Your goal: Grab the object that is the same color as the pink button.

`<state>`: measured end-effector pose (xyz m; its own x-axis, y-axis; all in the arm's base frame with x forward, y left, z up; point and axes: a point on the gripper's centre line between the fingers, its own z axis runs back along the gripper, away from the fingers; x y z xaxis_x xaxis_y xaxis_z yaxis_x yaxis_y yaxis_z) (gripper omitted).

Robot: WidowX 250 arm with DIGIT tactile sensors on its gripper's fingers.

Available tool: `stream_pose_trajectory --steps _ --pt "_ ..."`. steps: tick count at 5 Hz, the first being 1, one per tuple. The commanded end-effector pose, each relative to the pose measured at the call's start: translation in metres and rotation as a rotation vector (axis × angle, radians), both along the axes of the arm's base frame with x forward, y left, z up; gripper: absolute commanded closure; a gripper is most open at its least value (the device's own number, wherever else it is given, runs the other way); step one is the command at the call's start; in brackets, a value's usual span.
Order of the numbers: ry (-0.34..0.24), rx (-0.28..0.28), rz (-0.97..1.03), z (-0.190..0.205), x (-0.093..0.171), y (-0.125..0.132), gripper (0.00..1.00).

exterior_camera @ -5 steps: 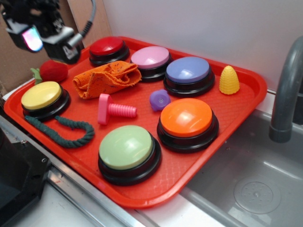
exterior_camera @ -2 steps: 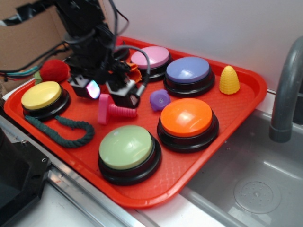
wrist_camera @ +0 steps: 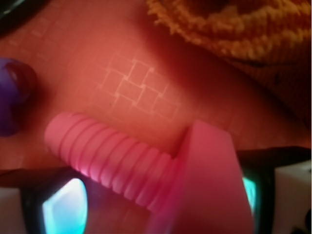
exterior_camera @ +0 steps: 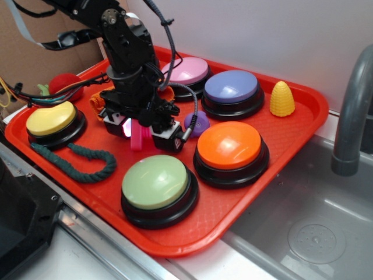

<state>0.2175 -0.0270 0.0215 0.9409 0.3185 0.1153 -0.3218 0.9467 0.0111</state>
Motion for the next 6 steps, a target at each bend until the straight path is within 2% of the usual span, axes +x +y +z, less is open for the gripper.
stream_pose_trajectory --steps 1,2,3,4,5,6 --pt "-0.025 0.001 0.02 -0.001 0.006 0.003 1.0" --pt "-0.004 -0.012 -0.023 0.006 0.007 0.008 1.0" --pt "-0.022 -0.022 -0.011 0.02 0.004 0.012 1.0" --pt "-0.01 -0.011 -0.013 0.029 0.003 0.011 1.0" --pt "-0.008 -0.029 -0.039 0.046 0.0 0.009 1.0" --pt "0.006 -0.054 -0.067 0.091 -0.008 0.009 1.0"
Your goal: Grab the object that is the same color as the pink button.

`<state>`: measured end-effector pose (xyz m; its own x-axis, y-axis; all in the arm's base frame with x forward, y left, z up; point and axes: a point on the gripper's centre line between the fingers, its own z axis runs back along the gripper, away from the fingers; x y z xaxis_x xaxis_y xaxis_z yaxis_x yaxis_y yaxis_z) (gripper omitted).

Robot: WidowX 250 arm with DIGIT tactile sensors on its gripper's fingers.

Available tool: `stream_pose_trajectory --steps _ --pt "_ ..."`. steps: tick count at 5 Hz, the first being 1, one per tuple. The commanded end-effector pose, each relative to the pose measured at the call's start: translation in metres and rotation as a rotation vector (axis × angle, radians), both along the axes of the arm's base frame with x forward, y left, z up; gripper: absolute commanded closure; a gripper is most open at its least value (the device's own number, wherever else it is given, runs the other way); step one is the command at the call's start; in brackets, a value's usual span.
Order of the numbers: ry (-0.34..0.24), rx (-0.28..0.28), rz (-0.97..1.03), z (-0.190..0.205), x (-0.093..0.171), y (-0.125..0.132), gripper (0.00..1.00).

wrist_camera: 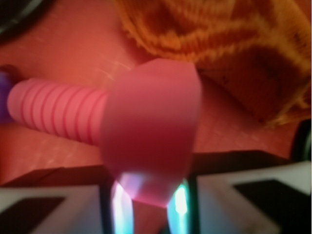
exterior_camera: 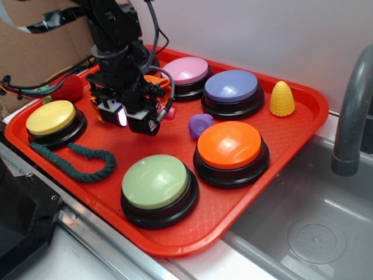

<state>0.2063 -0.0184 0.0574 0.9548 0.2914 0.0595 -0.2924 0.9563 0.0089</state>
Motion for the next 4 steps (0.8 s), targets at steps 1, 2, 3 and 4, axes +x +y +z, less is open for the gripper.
stream_pose_trajectory --steps 1,2,3,4 --pt "-0.086 -0.086 -0.088 0.097 -0.006 0.019 1.0" --pt "-0.117 -0.132 -0.063 0.124 -0.008 0.034 1.0" --pt "-0.181 -0.154 -0.033 0.144 -0.007 0.046 1.0" --pt "-0.169 -0.127 -0.036 0.141 -0.001 0.042 1.0"
